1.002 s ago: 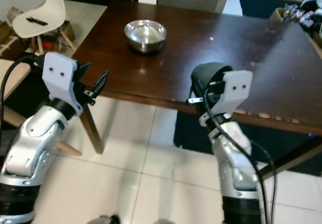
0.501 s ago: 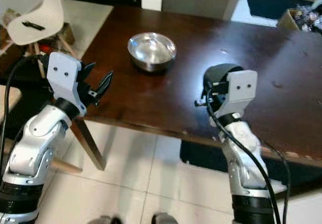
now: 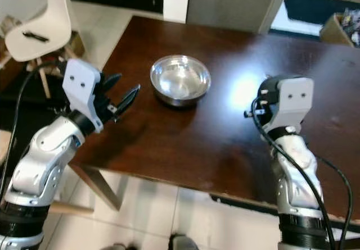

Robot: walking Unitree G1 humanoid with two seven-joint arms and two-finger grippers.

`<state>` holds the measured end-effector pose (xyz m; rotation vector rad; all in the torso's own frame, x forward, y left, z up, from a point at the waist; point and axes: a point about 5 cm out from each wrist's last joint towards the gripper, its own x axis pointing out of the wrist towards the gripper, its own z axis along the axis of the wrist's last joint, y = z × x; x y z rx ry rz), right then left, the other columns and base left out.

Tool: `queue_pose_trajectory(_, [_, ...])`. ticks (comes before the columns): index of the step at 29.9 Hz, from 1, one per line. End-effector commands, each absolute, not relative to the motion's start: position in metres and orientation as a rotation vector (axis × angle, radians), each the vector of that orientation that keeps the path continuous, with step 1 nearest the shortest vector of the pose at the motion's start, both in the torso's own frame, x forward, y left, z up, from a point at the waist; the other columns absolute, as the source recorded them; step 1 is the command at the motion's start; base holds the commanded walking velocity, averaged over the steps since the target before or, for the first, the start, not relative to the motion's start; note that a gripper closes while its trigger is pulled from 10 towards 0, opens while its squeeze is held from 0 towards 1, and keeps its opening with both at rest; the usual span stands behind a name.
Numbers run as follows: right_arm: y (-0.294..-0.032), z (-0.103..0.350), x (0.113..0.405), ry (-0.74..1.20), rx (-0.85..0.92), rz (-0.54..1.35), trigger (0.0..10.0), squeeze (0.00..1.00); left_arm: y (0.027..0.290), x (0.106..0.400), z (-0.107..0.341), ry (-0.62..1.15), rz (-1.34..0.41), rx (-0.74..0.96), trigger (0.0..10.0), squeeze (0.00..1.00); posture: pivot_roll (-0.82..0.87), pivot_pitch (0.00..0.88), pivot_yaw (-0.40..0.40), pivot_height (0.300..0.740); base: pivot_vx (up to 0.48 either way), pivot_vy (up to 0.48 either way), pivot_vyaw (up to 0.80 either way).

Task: Setting the table

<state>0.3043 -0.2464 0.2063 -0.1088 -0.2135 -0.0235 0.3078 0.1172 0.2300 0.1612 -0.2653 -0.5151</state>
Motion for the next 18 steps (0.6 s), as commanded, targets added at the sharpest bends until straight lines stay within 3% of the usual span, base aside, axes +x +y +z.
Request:
queue_pose_trajectory(1, [-0.2469,0.2016,0.3017,-0.202,-0.085,-0.028,10.0,0.00,0.1175,0.3064,0.2241,-0.235,-0.527,0.147,10.0,0.00,-0.11,0.082,0.046,0.740,0.000,0.000,-0.80])
queue_pose_trajectory(15, [-0.2473,0.2038,0.3036,-0.169,-0.141,0.038,10.0,0.00,0.1203,0.3082,0.2250,-0.232,-0.508,0.137,10.0,0.00,-0.11,0.081,0.045,0.740,0.000,0.000,0.00])
queue_pose_trajectory(18, [-0.2456,0.1962,0.3056,-0.085,-0.221,0.135,10.0,0.00,0.1222,0.3086,0.2255,-0.228,-0.500,0.132,10.0,0.00,-0.11,0.085,0.048,0.740,0.000,0.000,0.00])
